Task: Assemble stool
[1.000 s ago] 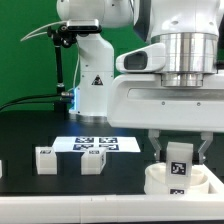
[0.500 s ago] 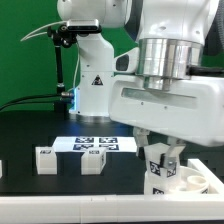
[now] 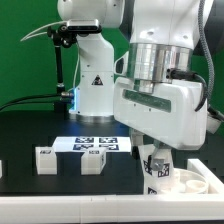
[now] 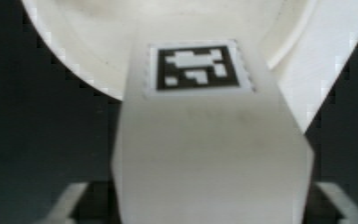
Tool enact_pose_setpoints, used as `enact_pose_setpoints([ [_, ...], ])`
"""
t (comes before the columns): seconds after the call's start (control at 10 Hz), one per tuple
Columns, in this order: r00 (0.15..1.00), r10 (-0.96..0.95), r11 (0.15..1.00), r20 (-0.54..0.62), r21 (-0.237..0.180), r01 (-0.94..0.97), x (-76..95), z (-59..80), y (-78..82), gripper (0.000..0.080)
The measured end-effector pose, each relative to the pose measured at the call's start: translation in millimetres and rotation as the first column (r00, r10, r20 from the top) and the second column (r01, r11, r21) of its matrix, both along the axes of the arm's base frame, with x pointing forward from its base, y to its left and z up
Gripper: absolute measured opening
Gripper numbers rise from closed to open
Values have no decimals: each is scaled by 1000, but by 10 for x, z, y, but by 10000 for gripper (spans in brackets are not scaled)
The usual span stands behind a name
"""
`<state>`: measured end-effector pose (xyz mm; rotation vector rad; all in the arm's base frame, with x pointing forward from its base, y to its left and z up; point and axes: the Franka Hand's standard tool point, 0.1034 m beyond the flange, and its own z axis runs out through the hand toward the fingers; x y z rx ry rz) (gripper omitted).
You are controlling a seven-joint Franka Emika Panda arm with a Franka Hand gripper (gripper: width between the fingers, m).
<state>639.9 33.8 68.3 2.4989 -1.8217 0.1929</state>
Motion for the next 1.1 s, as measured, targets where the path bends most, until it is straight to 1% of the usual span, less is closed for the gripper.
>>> enact_pose_setpoints([
  [0.1, 1000, 1, 1000, 1, 0, -1, 2, 4, 8, 591],
  [0.2, 1000, 18, 1000, 13, 5, -18, 23, 63, 32, 591],
  [0.3, 997, 72, 997, 23, 13, -73, 34, 201, 8, 632],
  [0.4, 993, 116, 993, 37, 19, -117, 35, 370, -98, 644],
  [0.5, 989, 142, 990, 42, 13, -143, 37, 440, -220, 644],
  [0.6, 987, 153, 988, 48, 7, -154, 47, 462, -281, 649],
  [0.8, 986, 158, 987, 46, 6, -159, 44, 449, -253, 649],
  [1.0, 986, 158, 987, 46, 6, -159, 43, 448, -253, 649],
  [1.1, 981, 181, 983, 63, 2, -181, 61, 460, -277, 649],
])
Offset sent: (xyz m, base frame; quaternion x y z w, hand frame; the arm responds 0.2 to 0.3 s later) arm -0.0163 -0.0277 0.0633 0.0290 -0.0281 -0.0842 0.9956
